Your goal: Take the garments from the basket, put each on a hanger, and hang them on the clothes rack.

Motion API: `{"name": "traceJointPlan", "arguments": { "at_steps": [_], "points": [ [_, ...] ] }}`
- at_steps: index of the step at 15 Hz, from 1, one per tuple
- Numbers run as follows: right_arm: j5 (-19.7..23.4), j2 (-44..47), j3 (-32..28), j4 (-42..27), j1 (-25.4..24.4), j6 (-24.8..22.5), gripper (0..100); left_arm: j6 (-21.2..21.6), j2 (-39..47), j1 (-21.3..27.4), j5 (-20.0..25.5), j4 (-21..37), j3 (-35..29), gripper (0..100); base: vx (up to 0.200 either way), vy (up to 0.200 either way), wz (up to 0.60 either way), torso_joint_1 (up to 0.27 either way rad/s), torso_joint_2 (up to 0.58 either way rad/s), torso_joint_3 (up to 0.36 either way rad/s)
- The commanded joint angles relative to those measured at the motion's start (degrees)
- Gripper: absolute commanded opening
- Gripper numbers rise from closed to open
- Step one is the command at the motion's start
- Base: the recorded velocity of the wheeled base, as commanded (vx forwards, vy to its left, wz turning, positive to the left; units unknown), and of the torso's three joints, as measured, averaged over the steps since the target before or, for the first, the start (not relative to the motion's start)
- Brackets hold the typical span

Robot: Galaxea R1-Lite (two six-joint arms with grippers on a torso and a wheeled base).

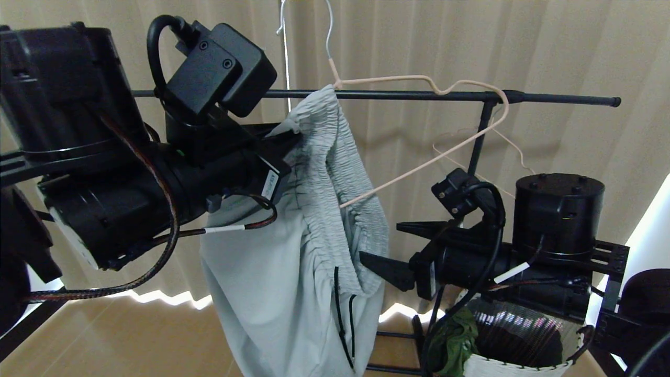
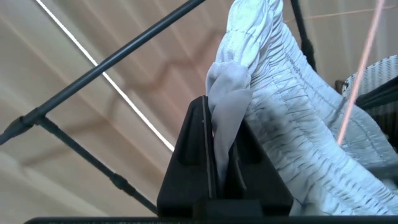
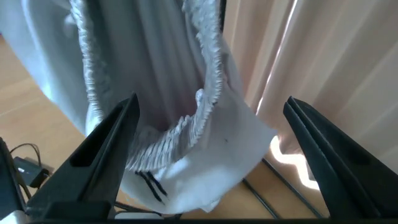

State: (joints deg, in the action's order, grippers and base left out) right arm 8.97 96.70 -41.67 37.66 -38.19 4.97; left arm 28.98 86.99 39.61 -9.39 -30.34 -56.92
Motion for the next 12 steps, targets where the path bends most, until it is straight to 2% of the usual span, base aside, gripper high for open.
{"name": "traceJointPlan", "arguments": {
  "at_steps": [1, 4, 5, 9, 12],
  "points": [
    [-0.18, 2.01, -0.08, 0.14, 0.14, 0.04, 100, 0.03, -0.77, 0.30, -0.02, 0.02, 0.05, 0, 0.000, 0.000, 0.00, 0.000, 0.00, 0.000],
    [-0.27, 1.65, 0.18, 0.14, 0.66, 0.04, 100, 0.11, -0.95, 0.21, -0.11, 0.02, 0.32, 0, 0.000, 0.000, 0.00, 0.000, 0.00, 0.000],
    [-0.27, 1.65, 0.18, 0.14, 0.84, 0.04, 0, 0.11, -0.95, 0.21, -0.11, 0.02, 0.23, 0, 0.000, 0.000, 0.00, 0.000, 0.00, 0.000],
    [-0.45, 1.21, 0.18, 0.14, 2.33, 0.04, 0, 0.20, -1.21, -0.06, -0.19, 0.02, 1.11, 0, 0.000, 0.000, 0.00, 0.000, 0.00, 0.000],
    [-0.89, 0.69, -0.26, 0.22, 8.05, -0.05, 0, 1.26, -3.23, -1.55, -0.37, 0.02, 5.24, 0, 0.000, 0.000, 0.00, 0.000, 0.00, 0.000]
  ]
}}
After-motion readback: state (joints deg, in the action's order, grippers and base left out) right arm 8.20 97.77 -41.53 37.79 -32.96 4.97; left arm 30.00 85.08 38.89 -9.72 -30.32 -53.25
